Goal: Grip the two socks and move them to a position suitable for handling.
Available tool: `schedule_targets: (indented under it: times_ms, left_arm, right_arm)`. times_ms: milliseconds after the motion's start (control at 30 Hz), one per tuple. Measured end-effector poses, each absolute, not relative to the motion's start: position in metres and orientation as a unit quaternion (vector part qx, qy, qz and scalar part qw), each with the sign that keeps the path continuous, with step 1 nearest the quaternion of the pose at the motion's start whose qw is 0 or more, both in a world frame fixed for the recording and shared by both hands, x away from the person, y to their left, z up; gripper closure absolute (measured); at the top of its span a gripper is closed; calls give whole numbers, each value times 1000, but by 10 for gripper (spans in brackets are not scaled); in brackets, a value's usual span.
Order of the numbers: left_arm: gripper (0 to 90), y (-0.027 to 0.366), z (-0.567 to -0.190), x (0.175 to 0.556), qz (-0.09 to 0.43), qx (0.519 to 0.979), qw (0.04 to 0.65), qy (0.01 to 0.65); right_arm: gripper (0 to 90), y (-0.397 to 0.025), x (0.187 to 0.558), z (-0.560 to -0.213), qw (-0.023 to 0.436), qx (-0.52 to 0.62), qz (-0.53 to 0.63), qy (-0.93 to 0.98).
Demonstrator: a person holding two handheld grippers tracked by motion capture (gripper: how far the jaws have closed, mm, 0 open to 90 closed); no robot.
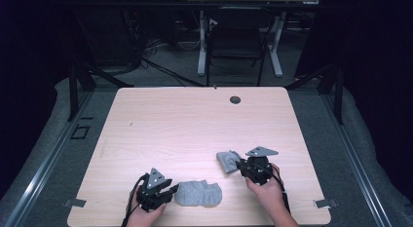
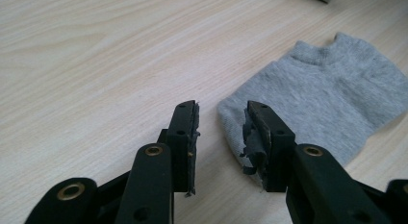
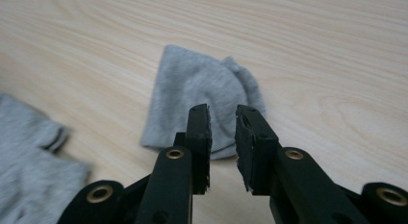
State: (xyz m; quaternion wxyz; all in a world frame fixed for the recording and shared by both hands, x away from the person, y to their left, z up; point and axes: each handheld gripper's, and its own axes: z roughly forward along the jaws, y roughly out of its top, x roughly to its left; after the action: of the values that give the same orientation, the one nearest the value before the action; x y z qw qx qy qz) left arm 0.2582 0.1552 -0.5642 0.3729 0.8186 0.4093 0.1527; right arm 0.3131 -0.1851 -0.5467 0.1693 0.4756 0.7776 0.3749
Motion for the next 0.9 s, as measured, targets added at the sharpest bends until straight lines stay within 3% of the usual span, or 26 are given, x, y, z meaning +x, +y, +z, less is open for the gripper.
schedule_targets:
  times_ms: [367,433,600,900]
  left_arm:
    - [638,159,-564,261,153,818,371,412]
    - [637,159,-564,260,154,817,372,412]
    - [637,159,-565,261,154,817,371,413]
    - [637,159,-564,261,154,818,371,412]
  right_arm:
    - [672,-178,339,-564,160,488,345,786]
    - [692,-176,340,-568,159,490,337,788]
    - [845,-175,337,-564,161,492,340,785]
    - [855,-171,324,-545,170,480,365,779]
